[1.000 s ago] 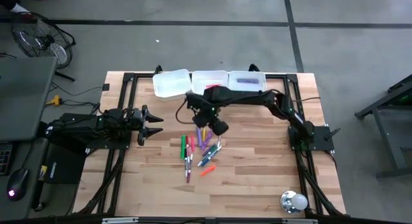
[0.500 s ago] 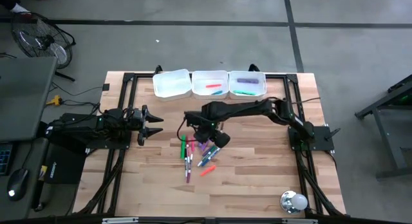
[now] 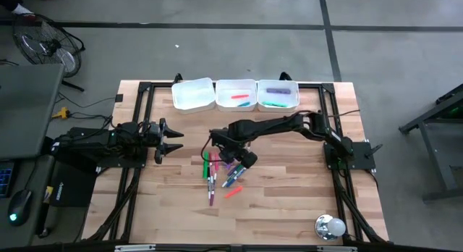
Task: Pick & Place Markers
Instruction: Put the violet highlighter pen into the right white bin
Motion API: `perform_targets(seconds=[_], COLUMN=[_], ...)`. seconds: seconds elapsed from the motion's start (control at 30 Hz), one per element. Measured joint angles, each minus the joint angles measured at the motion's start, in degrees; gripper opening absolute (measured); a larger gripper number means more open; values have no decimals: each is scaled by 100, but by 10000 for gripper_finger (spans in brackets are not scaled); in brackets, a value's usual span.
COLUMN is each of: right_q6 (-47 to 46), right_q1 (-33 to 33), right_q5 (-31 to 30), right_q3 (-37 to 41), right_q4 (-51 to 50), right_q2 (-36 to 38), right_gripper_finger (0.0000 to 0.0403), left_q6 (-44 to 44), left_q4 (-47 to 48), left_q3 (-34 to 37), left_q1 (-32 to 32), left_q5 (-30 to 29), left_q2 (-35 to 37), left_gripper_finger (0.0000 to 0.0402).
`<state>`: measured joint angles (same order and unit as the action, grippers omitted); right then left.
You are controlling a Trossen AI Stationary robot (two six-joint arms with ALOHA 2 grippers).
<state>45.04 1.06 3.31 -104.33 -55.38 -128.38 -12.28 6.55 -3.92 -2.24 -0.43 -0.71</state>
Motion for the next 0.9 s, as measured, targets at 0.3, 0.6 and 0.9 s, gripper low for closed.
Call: perform_targets(seconds=[0.3, 0.6, 0.9], right_q6=[-157, -929, -1948], right_q1=[0, -24, -28], right_q5=[-14, 150, 384], right_q3=[504, 669, 669], right_q4=[547, 728, 744], right_q2=[-2, 11, 11], right_gripper_finger=[144, 142, 142], left_q6=[1, -1, 1], left_q4=[0, -2, 0], left_q3=[0, 0, 0], left_q1=[0, 2, 2], left_q5=[0, 0, 0], left_q2=[-2, -2, 0], left_gripper_finger=[220, 220, 220])
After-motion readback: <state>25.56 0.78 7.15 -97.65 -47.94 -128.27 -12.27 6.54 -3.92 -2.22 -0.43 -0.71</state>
